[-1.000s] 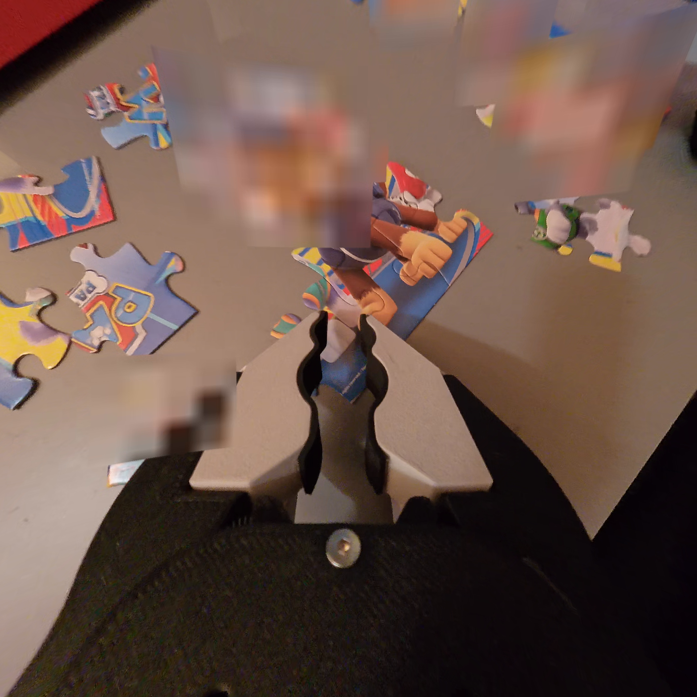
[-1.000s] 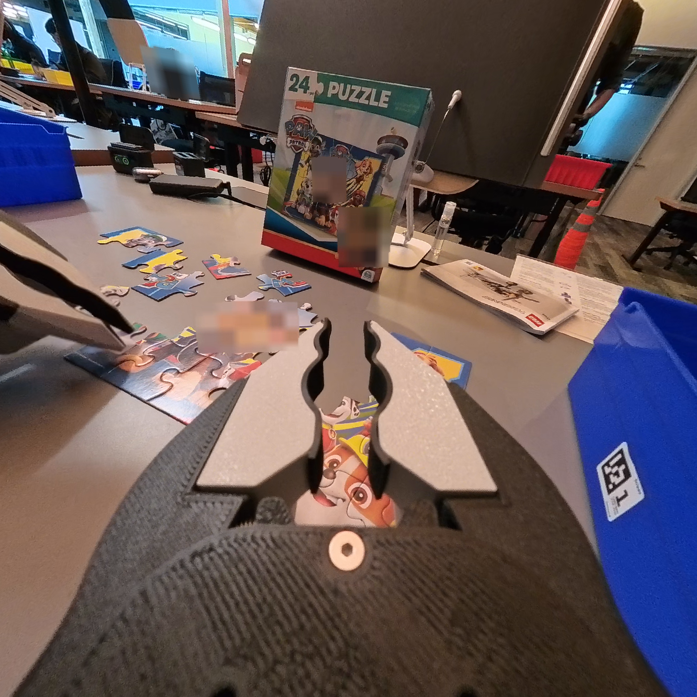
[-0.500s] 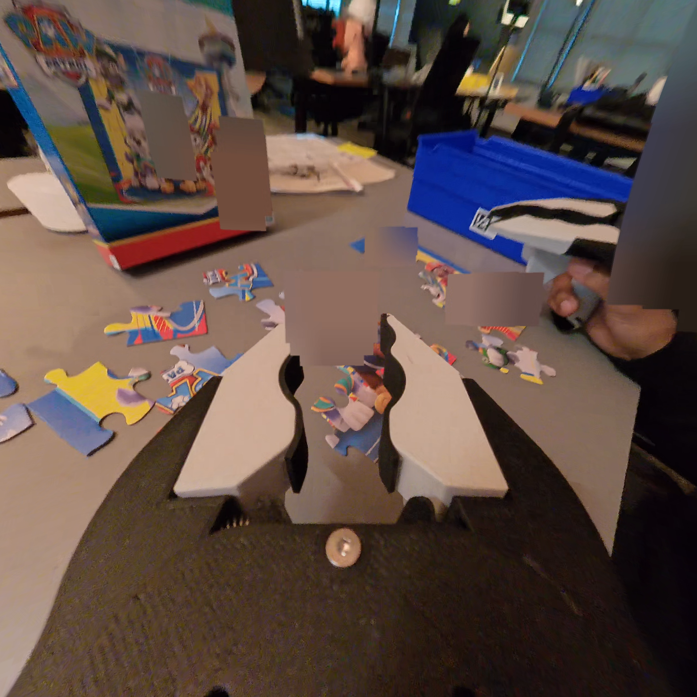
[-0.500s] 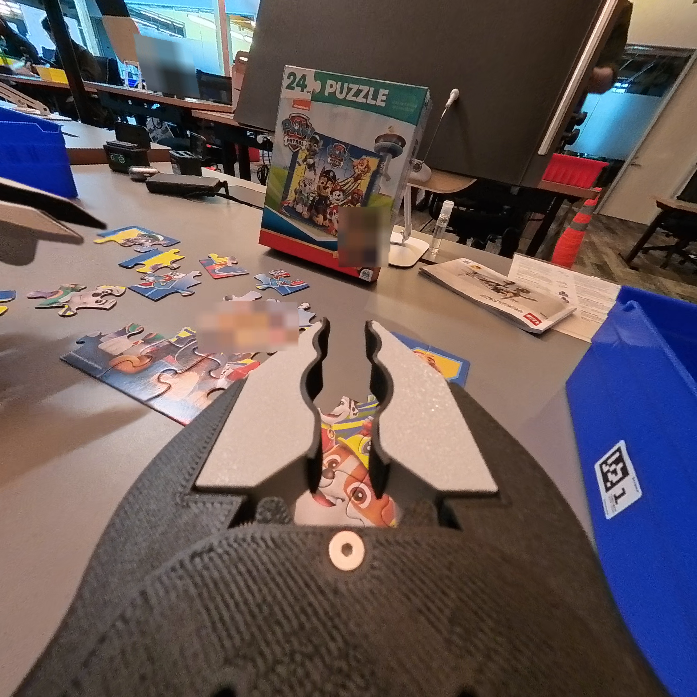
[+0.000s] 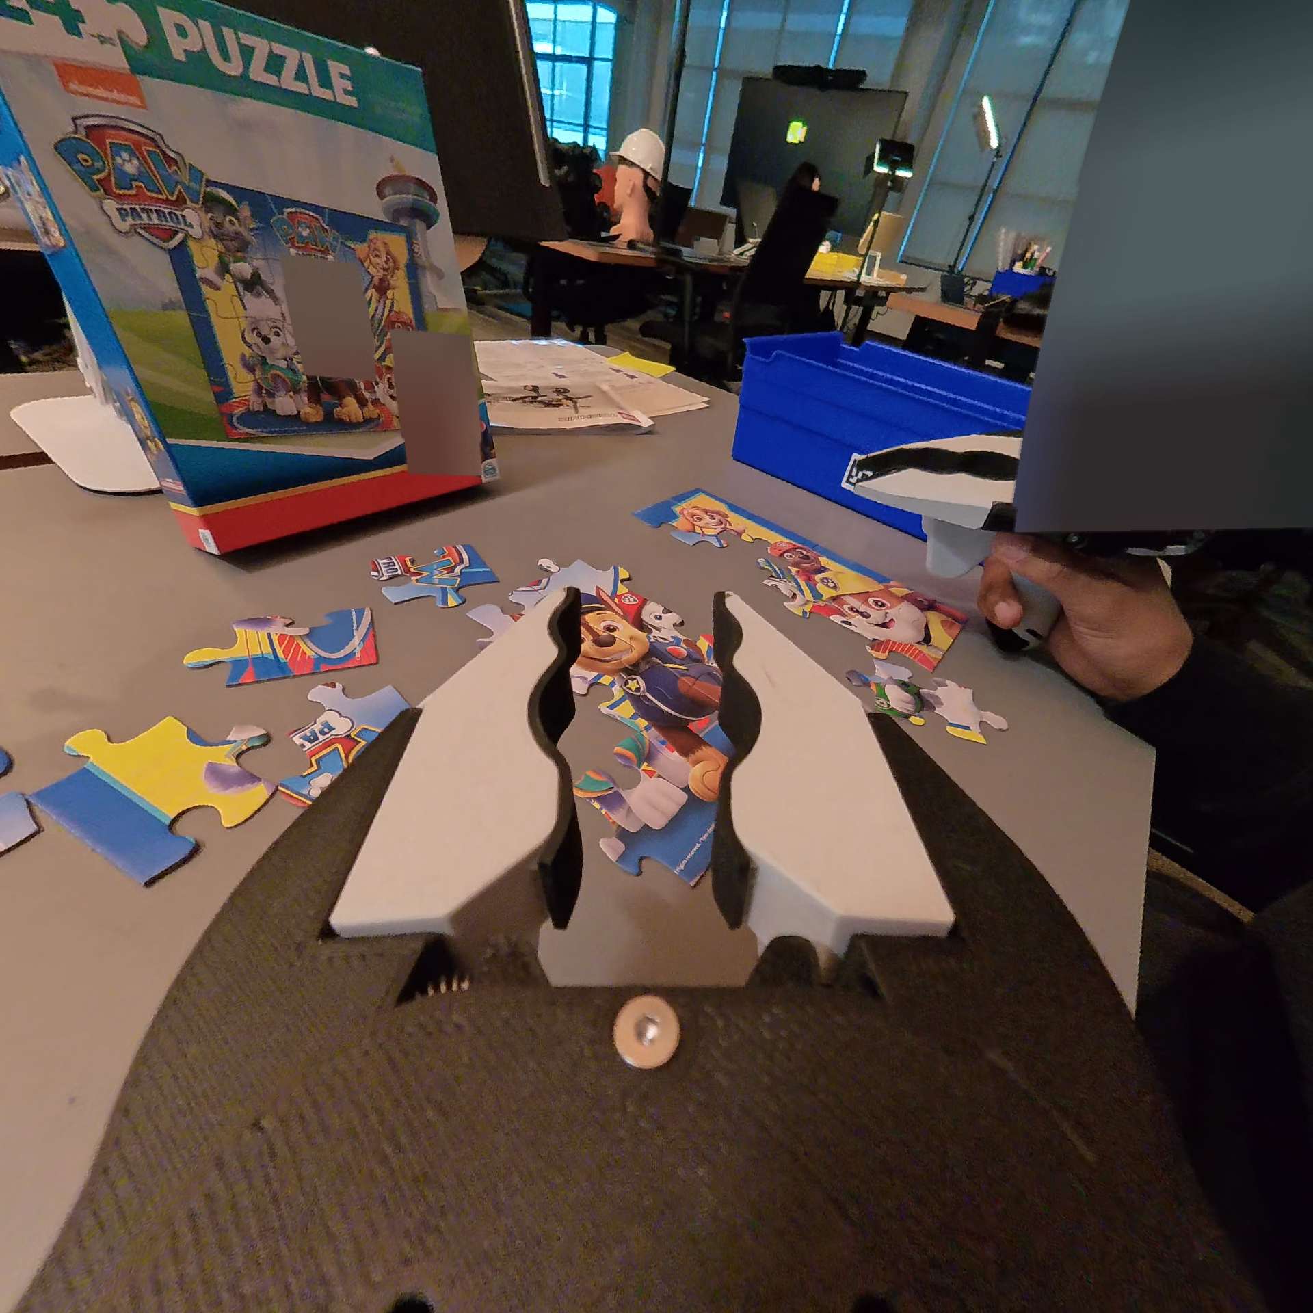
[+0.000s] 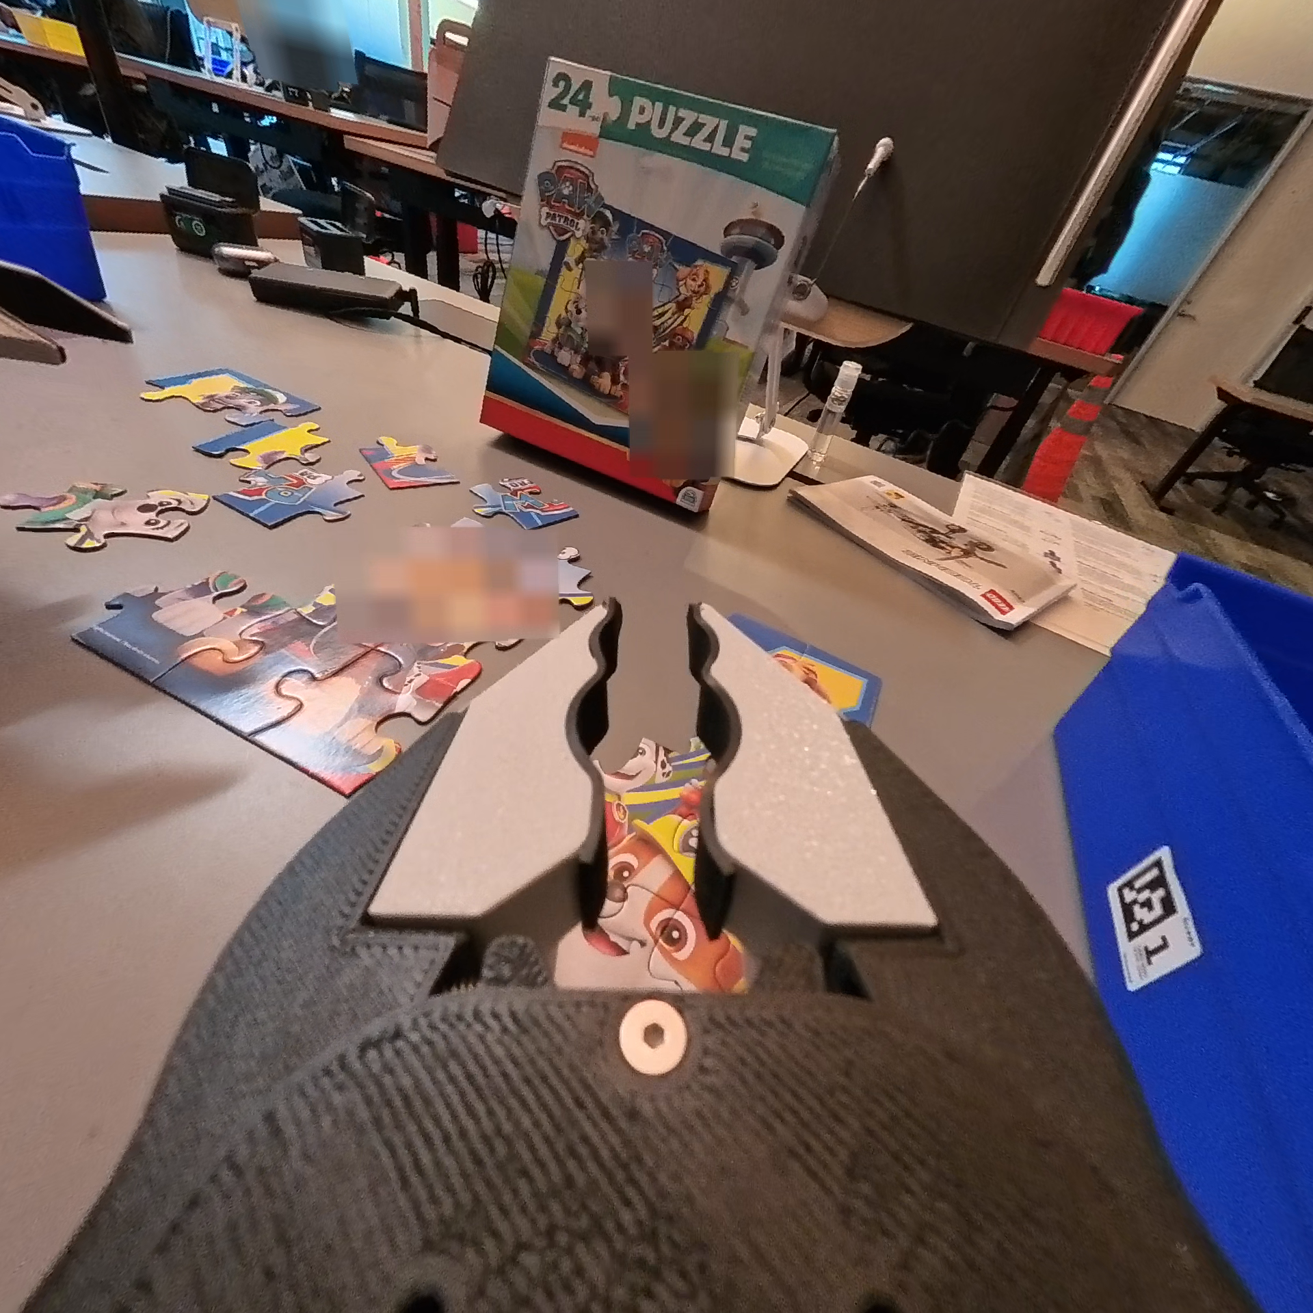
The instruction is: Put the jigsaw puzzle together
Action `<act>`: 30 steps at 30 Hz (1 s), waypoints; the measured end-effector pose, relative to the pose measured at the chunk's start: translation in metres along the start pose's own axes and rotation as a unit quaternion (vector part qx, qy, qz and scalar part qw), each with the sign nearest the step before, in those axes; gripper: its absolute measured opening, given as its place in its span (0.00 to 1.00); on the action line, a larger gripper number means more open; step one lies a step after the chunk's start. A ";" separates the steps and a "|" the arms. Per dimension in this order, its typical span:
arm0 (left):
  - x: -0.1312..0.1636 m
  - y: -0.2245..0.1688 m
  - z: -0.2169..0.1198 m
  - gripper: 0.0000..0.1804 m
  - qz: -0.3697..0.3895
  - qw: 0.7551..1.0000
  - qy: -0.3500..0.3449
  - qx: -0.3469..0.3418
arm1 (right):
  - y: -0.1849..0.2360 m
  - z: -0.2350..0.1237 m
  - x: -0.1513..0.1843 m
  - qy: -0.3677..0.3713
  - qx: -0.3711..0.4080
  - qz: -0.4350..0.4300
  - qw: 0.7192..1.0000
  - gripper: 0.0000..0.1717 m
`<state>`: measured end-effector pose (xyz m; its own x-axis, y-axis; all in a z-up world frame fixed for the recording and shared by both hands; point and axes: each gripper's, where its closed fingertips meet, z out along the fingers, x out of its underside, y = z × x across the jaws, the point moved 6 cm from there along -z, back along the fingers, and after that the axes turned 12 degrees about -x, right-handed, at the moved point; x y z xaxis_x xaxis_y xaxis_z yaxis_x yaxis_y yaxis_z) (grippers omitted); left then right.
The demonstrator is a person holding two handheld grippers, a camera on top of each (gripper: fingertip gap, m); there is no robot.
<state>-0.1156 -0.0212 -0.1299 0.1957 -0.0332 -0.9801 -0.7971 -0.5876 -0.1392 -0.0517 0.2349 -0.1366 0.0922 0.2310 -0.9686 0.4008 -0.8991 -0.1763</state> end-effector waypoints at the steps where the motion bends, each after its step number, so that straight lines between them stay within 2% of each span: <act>1: 0.000 0.000 0.000 0.20 0.002 1.000 0.000 -0.002 | 0.000 0.000 0.000 0.001 0.000 -0.001 1.000 0.10; 11: -0.003 0.001 -0.003 0.19 0.005 1.000 -0.016 -0.006 | 0.000 0.003 0.001 0.008 0.004 -0.010 1.000 0.10; 19: -0.012 0.004 -0.011 0.21 0.016 0.998 -0.060 -0.026 | -0.004 0.000 -0.001 -0.009 0.006 -0.004 1.000 0.10; 30: -0.015 0.012 -0.018 0.22 -0.022 0.996 -0.081 -0.020 | 0.000 -0.008 -0.008 -0.045 -0.007 -0.002 0.999 0.10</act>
<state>-0.1180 -0.0423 -0.1139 0.1323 0.1218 -0.9837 -0.7654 -0.6181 -0.1794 -0.0449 0.2357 -0.1275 0.0085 0.1998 -0.9798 0.4134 -0.8929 -0.1785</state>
